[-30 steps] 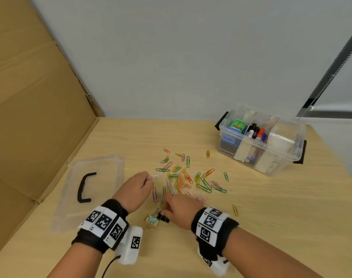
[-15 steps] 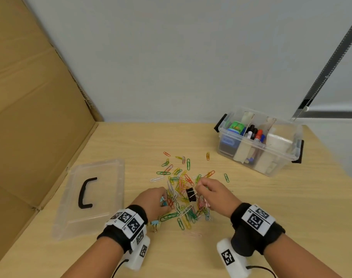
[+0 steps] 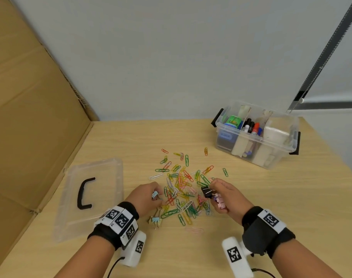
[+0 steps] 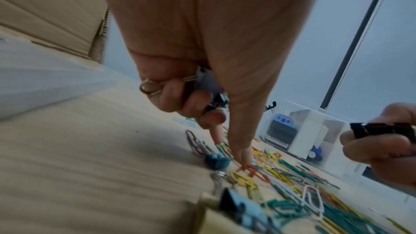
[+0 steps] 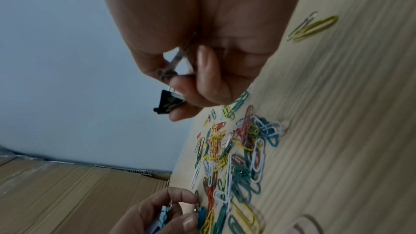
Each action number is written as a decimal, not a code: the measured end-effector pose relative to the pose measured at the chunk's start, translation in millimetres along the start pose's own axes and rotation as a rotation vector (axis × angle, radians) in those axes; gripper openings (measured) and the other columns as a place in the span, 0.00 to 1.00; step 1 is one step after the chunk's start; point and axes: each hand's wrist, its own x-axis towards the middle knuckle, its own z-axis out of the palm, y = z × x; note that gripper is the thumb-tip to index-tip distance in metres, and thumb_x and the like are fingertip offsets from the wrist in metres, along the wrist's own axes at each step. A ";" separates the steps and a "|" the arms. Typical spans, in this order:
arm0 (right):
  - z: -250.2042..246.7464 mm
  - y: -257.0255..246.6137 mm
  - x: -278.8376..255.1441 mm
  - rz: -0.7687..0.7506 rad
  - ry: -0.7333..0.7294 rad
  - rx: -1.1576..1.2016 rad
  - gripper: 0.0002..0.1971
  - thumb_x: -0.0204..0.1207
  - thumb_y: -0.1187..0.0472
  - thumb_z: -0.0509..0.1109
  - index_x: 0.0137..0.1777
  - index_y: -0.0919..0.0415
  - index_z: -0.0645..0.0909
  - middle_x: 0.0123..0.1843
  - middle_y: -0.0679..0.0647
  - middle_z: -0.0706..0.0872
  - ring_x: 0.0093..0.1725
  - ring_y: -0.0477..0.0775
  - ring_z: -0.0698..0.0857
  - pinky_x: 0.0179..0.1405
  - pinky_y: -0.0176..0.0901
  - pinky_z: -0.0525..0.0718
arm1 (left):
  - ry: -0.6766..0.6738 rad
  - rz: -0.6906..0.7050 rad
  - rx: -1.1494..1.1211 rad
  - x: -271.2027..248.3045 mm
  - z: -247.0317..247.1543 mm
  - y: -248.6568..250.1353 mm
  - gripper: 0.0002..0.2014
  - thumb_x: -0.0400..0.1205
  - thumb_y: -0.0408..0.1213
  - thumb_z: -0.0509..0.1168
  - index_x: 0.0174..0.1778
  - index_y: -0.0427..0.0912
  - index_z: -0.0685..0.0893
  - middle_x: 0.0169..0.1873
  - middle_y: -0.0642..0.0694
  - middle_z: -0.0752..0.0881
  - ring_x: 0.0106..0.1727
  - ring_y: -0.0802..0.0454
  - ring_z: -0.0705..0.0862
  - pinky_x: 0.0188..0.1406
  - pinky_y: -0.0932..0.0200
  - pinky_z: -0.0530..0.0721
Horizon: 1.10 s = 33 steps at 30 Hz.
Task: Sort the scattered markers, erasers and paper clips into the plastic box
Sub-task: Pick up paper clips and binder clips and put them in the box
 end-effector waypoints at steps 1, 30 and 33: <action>0.5 0.8 0.3 0.015 -0.019 0.025 0.05 0.83 0.63 0.53 0.46 0.61 0.69 0.29 0.59 0.75 0.19 0.50 0.63 0.18 0.35 0.56 | -0.007 0.014 0.018 -1.2 -1.0 -0.8 0.09 0.77 0.44 0.71 0.49 0.52 0.79 0.50 0.52 0.84 0.48 0.54 0.81 0.48 0.61 0.79; 112.8 16.3 18.6 -0.447 -0.430 -1.617 0.19 0.81 0.60 0.56 0.71 0.54 0.63 0.50 0.64 0.84 0.43 0.66 0.83 0.31 0.49 0.75 | -0.080 0.158 0.081 0.6 -9.5 -22.9 0.07 0.78 0.39 0.67 0.51 0.54 0.81 0.55 0.52 0.85 0.54 0.54 0.82 0.58 0.57 0.80; 113.5 17.7 18.5 -0.472 -0.462 -1.635 0.18 0.81 0.61 0.55 0.70 0.55 0.63 0.52 0.64 0.82 0.42 0.66 0.82 0.30 0.49 0.73 | -0.079 0.145 0.072 -0.4 -9.5 -22.0 0.09 0.78 0.39 0.66 0.54 0.51 0.82 0.51 0.50 0.85 0.49 0.53 0.82 0.52 0.58 0.81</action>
